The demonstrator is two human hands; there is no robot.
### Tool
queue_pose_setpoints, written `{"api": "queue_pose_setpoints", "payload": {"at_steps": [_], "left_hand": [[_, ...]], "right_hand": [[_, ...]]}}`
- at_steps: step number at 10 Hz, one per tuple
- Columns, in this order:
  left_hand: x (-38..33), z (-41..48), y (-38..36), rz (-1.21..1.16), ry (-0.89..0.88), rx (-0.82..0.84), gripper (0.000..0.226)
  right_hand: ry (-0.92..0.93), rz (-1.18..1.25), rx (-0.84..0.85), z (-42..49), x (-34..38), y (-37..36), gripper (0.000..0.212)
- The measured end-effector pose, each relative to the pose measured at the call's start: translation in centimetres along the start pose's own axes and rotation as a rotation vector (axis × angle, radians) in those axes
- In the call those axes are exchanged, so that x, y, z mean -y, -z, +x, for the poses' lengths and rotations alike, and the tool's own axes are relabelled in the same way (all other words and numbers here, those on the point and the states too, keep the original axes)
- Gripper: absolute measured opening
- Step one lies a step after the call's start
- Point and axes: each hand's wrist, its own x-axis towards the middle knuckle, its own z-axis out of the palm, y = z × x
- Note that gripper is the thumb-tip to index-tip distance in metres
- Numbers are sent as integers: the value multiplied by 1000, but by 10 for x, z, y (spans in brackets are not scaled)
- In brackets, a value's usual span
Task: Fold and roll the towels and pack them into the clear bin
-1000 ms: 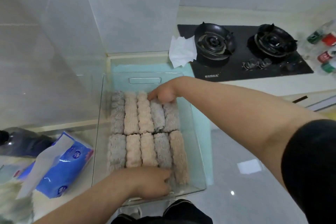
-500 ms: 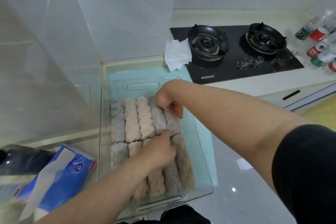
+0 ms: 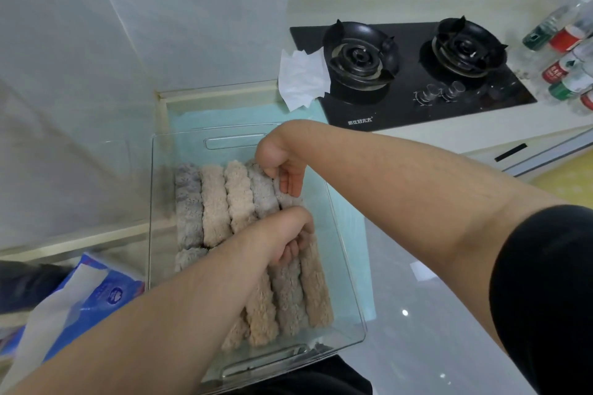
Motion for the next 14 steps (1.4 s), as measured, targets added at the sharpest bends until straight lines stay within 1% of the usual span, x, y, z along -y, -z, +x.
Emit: {"api": "queue_pose_setpoints", "payload": {"at_steps": [1, 2, 3, 4, 5, 6, 7, 8, 9, 10, 11, 12, 13, 14], "left_hand": [[0, -14, 6, 131, 13, 30, 14], [22, -42, 10, 224, -202, -67, 16], [62, -72, 12, 586, -425, -163, 28], [87, -79, 2, 859, -401, -4, 42], [94, -67, -10, 999, -358, 111, 35], [102, -58, -11, 979, -391, 112, 33], [111, -65, -3, 973, -447, 77, 36], [128, -75, 19, 1186, -549, -215, 29], [143, -74, 41, 1286, -572, -304, 25], [144, -68, 49, 1198, -540, -161, 35], [138, -65, 40, 1377, -410, -109, 38], [134, -63, 35, 1390, -372, -113, 37], [127, -79, 39, 1286, -475, -163, 40], [122, -107, 57, 923, -645, -373, 34]], "right_hand": [[4, -71, -19, -1, -2, 1, 48], [27, -214, -77, -3, -2, 5, 46], [172, -392, -165, -16, -2, 9, 42], [242, -475, 8, -27, -9, 2, 45], [200, -556, 28, -24, -14, -7, 49], [226, -574, 3, -22, -14, -11, 46], [240, -567, 24, -23, -19, -15, 49], [255, -522, -60, -21, -24, -21, 40], [301, -434, -132, -30, -27, -25, 34], [325, -342, -77, -39, -34, -28, 33], [299, -379, -89, -43, -37, -33, 39], [296, -397, -118, -38, -39, -38, 45], [378, -259, -169, -60, -40, -42, 39], [638, 148, -338, -89, -62, -42, 27]]}}
